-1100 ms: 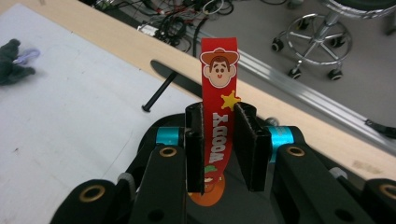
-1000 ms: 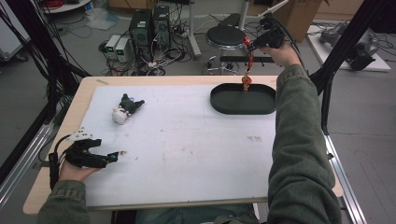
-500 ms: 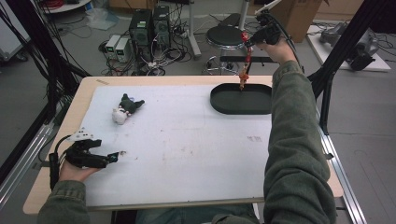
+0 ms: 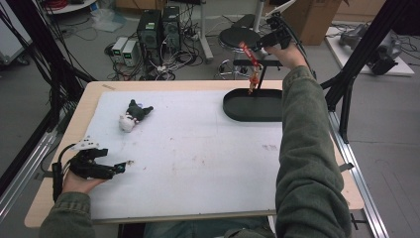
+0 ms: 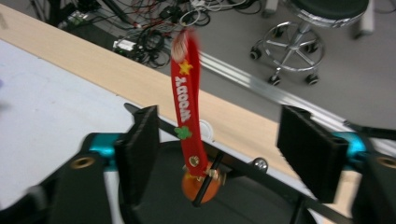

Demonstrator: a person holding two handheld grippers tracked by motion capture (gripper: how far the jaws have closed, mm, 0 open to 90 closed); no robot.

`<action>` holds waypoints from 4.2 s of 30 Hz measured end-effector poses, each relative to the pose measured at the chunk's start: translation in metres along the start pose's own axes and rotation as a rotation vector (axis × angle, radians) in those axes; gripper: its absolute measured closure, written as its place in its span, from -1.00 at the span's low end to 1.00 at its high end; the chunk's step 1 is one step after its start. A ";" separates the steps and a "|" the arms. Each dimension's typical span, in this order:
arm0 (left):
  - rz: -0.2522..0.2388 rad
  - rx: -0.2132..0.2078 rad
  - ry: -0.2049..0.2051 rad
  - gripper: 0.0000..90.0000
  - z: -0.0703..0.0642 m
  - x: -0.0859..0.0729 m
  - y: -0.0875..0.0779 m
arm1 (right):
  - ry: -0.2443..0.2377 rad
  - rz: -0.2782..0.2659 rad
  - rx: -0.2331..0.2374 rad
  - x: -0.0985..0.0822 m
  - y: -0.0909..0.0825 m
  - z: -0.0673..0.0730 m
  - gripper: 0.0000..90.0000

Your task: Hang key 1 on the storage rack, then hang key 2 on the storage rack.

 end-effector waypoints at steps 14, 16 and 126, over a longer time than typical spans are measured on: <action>-0.005 0.001 -0.001 -0.96 0.001 0.001 0.001 | -0.069 -0.086 0.103 -0.024 -0.013 0.016 -0.99; -0.005 0.000 -0.004 -0.96 0.001 0.001 0.001 | -0.058 -0.084 0.106 -0.030 -0.014 0.015 -0.99; -0.010 0.045 -0.012 -0.96 0.008 0.008 -0.002 | -0.015 -0.082 0.128 -0.334 -0.028 0.071 -0.99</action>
Point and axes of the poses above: each handheld gripper's, and its own axes: y roughly forward along the jaws, x roughly out of its top, z roughly to its left, the point moved 5 cm from there along y, roughly forward along the jaws, and after that the axes turned 1 degree about -x, right-handed, at the moved point
